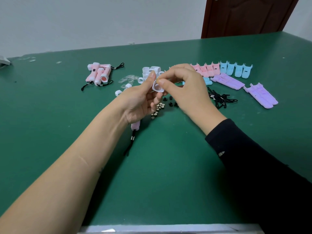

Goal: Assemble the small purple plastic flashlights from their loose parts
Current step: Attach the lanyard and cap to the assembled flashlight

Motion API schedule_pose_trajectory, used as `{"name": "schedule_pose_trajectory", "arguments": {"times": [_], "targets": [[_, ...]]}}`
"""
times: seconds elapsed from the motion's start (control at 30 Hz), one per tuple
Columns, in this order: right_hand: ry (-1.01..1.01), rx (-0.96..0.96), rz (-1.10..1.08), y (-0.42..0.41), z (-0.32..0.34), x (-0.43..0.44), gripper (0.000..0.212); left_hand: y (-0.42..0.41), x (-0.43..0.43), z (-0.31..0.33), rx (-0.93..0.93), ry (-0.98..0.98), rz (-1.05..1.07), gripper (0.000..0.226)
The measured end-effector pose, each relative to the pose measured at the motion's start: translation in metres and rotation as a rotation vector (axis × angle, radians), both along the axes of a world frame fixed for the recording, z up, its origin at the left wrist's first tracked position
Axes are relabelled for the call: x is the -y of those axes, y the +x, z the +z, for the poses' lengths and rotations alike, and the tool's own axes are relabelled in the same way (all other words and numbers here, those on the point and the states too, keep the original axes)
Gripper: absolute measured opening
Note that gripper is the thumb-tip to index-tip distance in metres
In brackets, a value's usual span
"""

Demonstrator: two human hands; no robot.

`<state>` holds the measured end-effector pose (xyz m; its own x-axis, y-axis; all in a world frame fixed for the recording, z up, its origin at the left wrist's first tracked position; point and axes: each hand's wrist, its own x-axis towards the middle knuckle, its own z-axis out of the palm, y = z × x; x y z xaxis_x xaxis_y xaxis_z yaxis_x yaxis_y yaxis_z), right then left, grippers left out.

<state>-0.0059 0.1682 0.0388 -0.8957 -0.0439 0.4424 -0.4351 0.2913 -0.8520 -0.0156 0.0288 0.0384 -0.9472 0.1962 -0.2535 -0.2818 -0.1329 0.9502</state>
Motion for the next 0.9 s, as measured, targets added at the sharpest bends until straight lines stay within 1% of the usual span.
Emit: {"name": "schedule_pose_trajectory", "arguments": {"times": [0.1, 0.17, 0.23, 0.3, 0.37, 0.43, 0.5, 0.6, 0.7, 0.77, 0.83, 0.9], "targets": [[-0.045, -0.007, -0.012, 0.001, -0.001, 0.000, 0.012, 0.001, -0.001, 0.001, 0.002, 0.011, -0.012, 0.044], [-0.110, 0.031, 0.006, 0.000, -0.001, 0.000, 0.017, 0.001, -0.002, 0.002, 0.003, 0.017, -0.017, 0.050], [-0.209, 0.107, 0.050, -0.001, -0.001, -0.001, 0.025, 0.001, -0.003, 0.002, 0.008, 0.037, -0.020, 0.046], [-0.266, 0.223, 0.100, -0.004, -0.002, -0.002, 0.031, 0.001, -0.003, 0.002, 0.011, 0.037, -0.013, 0.041], [-0.246, 0.327, 0.157, -0.007, -0.002, -0.004, 0.027, 0.001, -0.003, 0.001, 0.011, 0.020, -0.006, 0.038], [-0.252, 0.374, 0.224, -0.006, -0.002, -0.004, 0.015, 0.001, -0.004, -0.001, 0.018, 0.018, -0.005, 0.036], [-0.290, 0.352, 0.270, -0.005, -0.001, -0.003, 0.014, 0.001, -0.004, -0.001, 0.021, 0.030, -0.006, 0.036], [-0.257, 0.285, 0.263, -0.005, 0.002, -0.005, 0.018, 0.000, -0.003, 0.000, 0.014, 0.047, -0.009, 0.036], [-0.206, 0.235, 0.184, -0.006, 0.000, -0.002, 0.012, 0.001, -0.005, 0.001, 0.014, 0.062, 0.000, 0.036], [-0.235, 0.204, 0.103, -0.005, -0.004, 0.001, 0.008, 0.001, -0.007, 0.002, -0.005, 0.070, 0.034, 0.037], [-0.301, 0.253, 0.066, -0.005, -0.008, 0.004, 0.009, 0.000, -0.007, 0.004, -0.064, 0.052, 0.083, 0.036], [-0.411, 0.369, 0.112, -0.004, -0.010, 0.006, 0.010, 0.001, -0.005, 0.005, -0.124, 0.006, 0.133, 0.033]]}}
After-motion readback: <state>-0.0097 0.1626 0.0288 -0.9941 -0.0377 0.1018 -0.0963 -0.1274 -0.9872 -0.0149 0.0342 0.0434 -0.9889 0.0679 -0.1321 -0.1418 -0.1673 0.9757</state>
